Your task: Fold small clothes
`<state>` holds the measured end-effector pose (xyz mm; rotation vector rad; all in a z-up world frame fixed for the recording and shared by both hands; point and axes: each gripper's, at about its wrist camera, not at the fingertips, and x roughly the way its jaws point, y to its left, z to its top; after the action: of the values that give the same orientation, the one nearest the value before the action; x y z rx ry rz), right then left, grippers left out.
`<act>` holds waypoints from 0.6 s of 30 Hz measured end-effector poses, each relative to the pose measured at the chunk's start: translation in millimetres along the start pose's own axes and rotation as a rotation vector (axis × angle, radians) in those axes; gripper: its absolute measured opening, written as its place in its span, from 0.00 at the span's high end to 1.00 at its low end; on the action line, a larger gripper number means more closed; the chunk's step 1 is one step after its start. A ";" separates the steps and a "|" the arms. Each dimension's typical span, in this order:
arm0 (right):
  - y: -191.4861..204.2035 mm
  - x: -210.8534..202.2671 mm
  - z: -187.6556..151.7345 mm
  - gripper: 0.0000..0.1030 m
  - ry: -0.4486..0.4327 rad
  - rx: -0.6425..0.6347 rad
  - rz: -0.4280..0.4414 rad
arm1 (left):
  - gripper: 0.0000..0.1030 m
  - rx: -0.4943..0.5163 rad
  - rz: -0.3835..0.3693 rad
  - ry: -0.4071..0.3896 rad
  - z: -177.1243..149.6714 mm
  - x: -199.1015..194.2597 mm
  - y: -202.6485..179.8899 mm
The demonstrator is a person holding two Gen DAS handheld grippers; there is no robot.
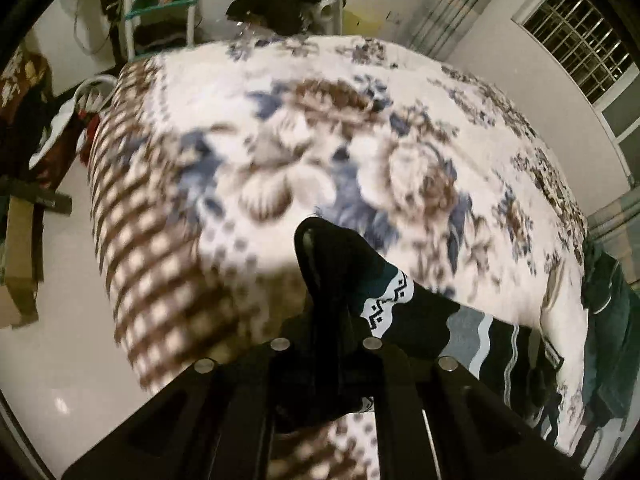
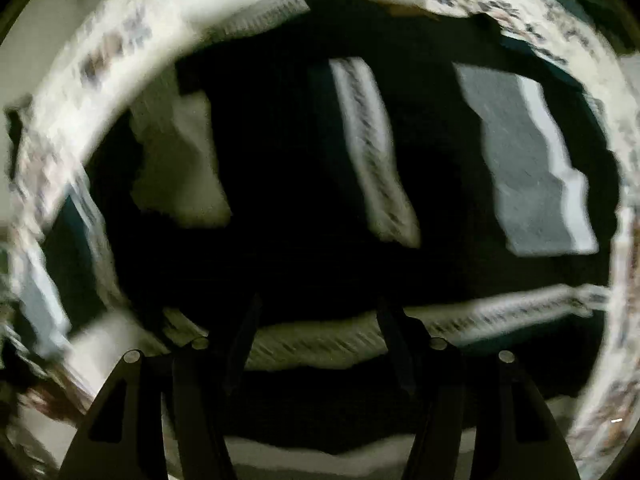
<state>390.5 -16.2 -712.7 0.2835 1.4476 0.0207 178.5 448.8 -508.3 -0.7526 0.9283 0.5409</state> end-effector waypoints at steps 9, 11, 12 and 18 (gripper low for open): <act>74.7 51.5 36.9 0.28 0.069 0.039 0.299 | 0.96 0.108 -0.007 -0.015 30.5 -2.8 -35.4; 78.2 46.1 36.6 0.28 0.055 0.025 0.319 | 0.96 0.140 -0.008 -0.015 29.7 -9.7 -47.2; 70.0 39.4 35.6 0.28 0.051 0.036 0.344 | 0.96 0.169 0.001 -0.016 28.3 -14.2 -57.0; -32.8 -14.1 34.4 0.22 0.011 0.154 0.210 | 0.96 0.382 -0.040 0.010 -7.6 -38.0 -172.2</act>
<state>417.2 -56.7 -702.3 0.5613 1.4276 0.0811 276.3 331.0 -420.4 -0.4276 0.9881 0.3106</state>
